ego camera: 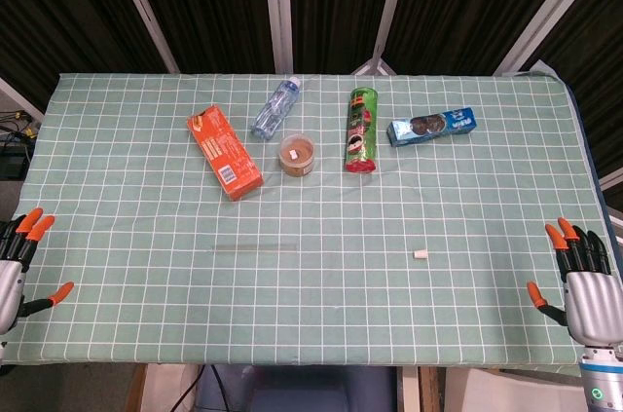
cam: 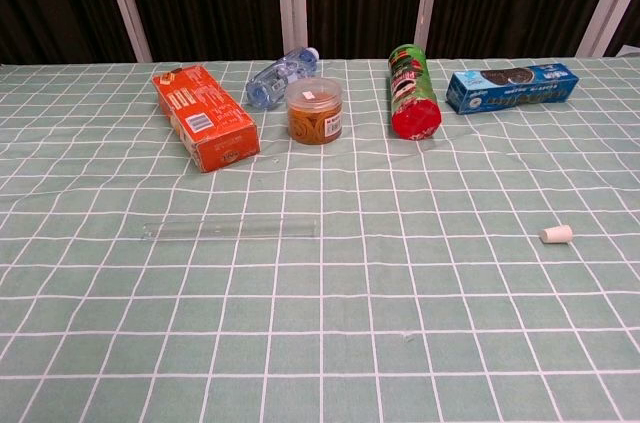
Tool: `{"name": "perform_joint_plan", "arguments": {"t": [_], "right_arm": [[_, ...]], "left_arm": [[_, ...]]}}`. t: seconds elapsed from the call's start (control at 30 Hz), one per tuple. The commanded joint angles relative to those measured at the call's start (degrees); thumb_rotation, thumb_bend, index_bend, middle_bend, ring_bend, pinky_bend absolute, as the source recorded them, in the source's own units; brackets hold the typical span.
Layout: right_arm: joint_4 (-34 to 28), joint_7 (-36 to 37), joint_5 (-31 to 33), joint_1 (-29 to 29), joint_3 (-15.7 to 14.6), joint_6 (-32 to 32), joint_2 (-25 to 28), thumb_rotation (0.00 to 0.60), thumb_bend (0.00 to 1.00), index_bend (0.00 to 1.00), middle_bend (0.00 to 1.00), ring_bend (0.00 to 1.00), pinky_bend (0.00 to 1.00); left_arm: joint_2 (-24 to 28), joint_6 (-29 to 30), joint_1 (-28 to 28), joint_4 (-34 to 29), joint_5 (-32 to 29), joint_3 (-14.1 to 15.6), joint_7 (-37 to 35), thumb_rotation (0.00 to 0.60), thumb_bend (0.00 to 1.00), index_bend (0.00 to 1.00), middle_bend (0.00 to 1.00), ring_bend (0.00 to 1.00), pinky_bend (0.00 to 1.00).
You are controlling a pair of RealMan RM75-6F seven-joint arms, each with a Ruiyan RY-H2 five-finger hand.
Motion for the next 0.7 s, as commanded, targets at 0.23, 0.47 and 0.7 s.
{"name": "perform_joint_plan", "arguments": {"t": [0.23,0.47,0.7], "right_arm": [[0.17,0.29,-0.26,0.01,0.0,0.15,0.01,0.6,0.34,0.0,0.0,0.0,0.0],[0.12,0.34,-0.1,0.03,0.07,0.09,-0.12,0.6,0.34,0.0,0.0,0.0,0.0],[0.01,0.88,-0.08,-0.01,0.18,0.25,-0.09,0.6,0.34,0.0,0.0,0.0,0.0]], "left_arm": [[0.05,-0.22,0.04,-0.18,-0.14,0.14,0.48,0.6,0.13,0.07,0.0,0.0,0.0],[0.07,-0.97,-0.12,-0.54,-0.61,0.2,0.84,0.6,0.13,0.07,0.0,0.0,0.0],[0.32,-2.26,-0.62,-1.33,-0.78,0.42,2.14,0.6,0.13,0.07,0.0,0.0,0.0]]}}
